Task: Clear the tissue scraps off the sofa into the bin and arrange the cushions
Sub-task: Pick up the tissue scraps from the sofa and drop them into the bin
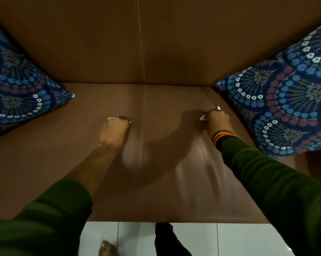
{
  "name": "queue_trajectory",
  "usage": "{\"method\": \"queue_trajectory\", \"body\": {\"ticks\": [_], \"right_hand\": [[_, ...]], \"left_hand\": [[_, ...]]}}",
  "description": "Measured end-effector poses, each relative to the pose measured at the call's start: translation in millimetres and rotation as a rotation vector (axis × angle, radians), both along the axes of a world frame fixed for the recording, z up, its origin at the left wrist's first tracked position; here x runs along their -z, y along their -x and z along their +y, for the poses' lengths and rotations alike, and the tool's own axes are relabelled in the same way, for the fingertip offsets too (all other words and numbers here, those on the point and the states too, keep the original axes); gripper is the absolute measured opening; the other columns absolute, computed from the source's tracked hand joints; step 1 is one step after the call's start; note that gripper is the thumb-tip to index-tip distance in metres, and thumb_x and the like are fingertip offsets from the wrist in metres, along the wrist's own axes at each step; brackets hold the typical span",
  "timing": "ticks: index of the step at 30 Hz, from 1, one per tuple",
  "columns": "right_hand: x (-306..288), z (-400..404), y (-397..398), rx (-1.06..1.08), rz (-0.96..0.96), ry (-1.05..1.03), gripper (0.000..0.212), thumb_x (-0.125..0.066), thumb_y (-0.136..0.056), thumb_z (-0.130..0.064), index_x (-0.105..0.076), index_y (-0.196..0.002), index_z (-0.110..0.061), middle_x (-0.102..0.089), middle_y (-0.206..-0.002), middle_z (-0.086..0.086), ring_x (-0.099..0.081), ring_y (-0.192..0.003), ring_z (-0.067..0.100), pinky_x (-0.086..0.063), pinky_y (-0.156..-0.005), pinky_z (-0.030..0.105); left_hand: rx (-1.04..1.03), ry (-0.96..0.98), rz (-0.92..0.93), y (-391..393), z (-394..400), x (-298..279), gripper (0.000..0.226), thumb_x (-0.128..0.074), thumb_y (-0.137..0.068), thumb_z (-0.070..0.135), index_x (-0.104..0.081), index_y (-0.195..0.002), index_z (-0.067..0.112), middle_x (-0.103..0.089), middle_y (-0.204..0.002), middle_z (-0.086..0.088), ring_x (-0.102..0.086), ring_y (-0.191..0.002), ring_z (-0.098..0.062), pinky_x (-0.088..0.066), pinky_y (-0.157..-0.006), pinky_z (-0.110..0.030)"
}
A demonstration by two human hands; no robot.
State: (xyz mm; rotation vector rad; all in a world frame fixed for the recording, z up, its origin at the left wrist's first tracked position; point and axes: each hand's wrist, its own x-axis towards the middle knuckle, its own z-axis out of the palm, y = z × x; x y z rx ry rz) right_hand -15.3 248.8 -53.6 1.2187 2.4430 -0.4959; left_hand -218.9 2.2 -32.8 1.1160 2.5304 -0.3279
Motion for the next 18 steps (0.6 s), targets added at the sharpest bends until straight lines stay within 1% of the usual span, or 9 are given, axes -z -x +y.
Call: {"method": "queue_trajectory", "body": {"ticks": [1, 3, 6, 7, 8, 11, 14, 16, 18], "right_hand": [[-3.9, -6.7, 1.0, 0.015, 0.003, 0.013, 0.021, -0.06, -0.095, -0.01, -0.073, -0.111, -0.005, -0.067, -0.123, 0.024, -0.063, -0.113, 0.043, -0.054, -0.097, 0.044], [-15.7, -31.0, 3.8, 0.045, 0.036, 0.057, 0.026, -0.061, -0.098, -0.023, -0.074, -0.109, -0.003, -0.07, -0.115, 0.024, -0.065, -0.108, 0.043, -0.055, -0.094, 0.044], [-33.3, -91.7, 9.4, -0.004, 0.121, 0.137, 0.02, -0.065, -0.096, -0.02, -0.077, -0.107, -0.01, -0.073, -0.113, 0.019, -0.068, -0.106, 0.039, -0.055, -0.092, 0.041], [-37.5, -116.1, 13.5, -0.037, 0.157, 0.155, 0.018, -0.066, -0.094, -0.019, -0.078, -0.105, -0.011, -0.074, -0.111, 0.018, -0.069, -0.105, 0.038, -0.056, -0.091, 0.04], [-42.0, -142.1, 20.8, -0.069, 0.186, 0.176, 0.016, -0.067, -0.093, -0.018, -0.079, -0.103, -0.012, -0.075, -0.109, 0.018, -0.07, -0.103, 0.038, -0.056, -0.091, 0.041], [-58.3, -225.8, 53.8, -0.208, 0.232, 0.239, 0.017, -0.064, -0.094, -0.013, -0.078, -0.103, -0.011, -0.074, -0.11, 0.016, -0.07, -0.104, 0.036, -0.056, -0.09, 0.041], [-75.4, -318.6, 91.4, -0.37, 0.236, 0.3, 0.022, -0.059, -0.095, -0.009, -0.077, -0.109, -0.009, -0.072, -0.117, 0.016, -0.068, -0.109, 0.036, -0.054, -0.093, 0.041], [-82.9, -383.1, 112.6, -0.446, 0.235, 0.346, 0.02, -0.061, -0.093, -0.01, -0.077, -0.104, -0.007, -0.073, -0.115, 0.016, -0.069, -0.107, 0.036, -0.055, -0.092, 0.042], [-82.1, -449.6, 129.8, -0.473, 0.246, 0.404, 0.019, -0.063, -0.089, -0.014, -0.078, -0.095, -0.005, -0.075, -0.107, 0.016, -0.072, -0.099, 0.036, -0.058, -0.087, 0.043]], "left_hand": [[-0.006, -0.004, -0.007, -1.5, -5.3, -0.9, 0.022, -0.053, -0.102, 0.01, -0.071, -0.114, 0.007, -0.072, -0.112, -0.018, -0.071, -0.103, -0.04, -0.055, -0.083, -0.041], [-0.058, -0.013, -0.049, -6.7, -20.8, -8.2, 0.023, -0.052, -0.104, 0.016, -0.071, -0.117, 0.011, -0.072, -0.113, -0.018, -0.071, -0.104, -0.039, -0.055, -0.084, -0.041], [-0.179, -0.04, -0.099, -15.4, -59.2, -22.9, 0.033, -0.047, -0.109, 0.03, -0.067, -0.127, 0.01, -0.068, -0.129, -0.024, -0.068, -0.11, -0.042, -0.053, -0.091, -0.043], [-0.199, -0.046, -0.1, -18.6, -76.3, -28.8, 0.036, -0.046, -0.11, 0.032, -0.065, -0.129, 0.009, -0.067, -0.131, -0.025, -0.068, -0.111, -0.043, -0.053, -0.091, -0.044], [-0.204, -0.047, -0.09, -21.8, -96.0, -35.2, 0.036, -0.044, -0.11, 0.033, -0.064, -0.13, 0.009, -0.069, -0.128, -0.023, -0.069, -0.111, -0.042, -0.053, -0.091, -0.044], [-0.22, -0.029, -0.078, -27.4, -170.9, -50.5, 0.033, -0.045, -0.11, 0.028, -0.066, -0.13, 0.013, -0.073, -0.122, -0.016, -0.072, -0.109, -0.038, -0.055, -0.09, -0.044], [-0.288, -0.042, -0.086, -29.4, -266.0, -62.6, 0.029, -0.053, -0.103, 0.017, -0.068, -0.127, 0.013, -0.074, -0.12, -0.013, -0.073, -0.105, -0.038, -0.057, -0.088, -0.045], [-0.372, -0.099, -0.076, -33.0, -332.7, -66.1, 0.028, -0.056, -0.102, 0.016, -0.071, -0.125, 0.01, -0.075, -0.119, -0.015, -0.074, -0.102, -0.041, -0.06, -0.087, -0.047], [-0.464, -0.108, -0.051, -36.2, -397.5, -64.0, 0.028, -0.056, -0.102, 0.014, -0.07, -0.127, 0.013, -0.075, -0.12, -0.013, -0.075, -0.101, -0.04, -0.06, -0.087, -0.046]]}}
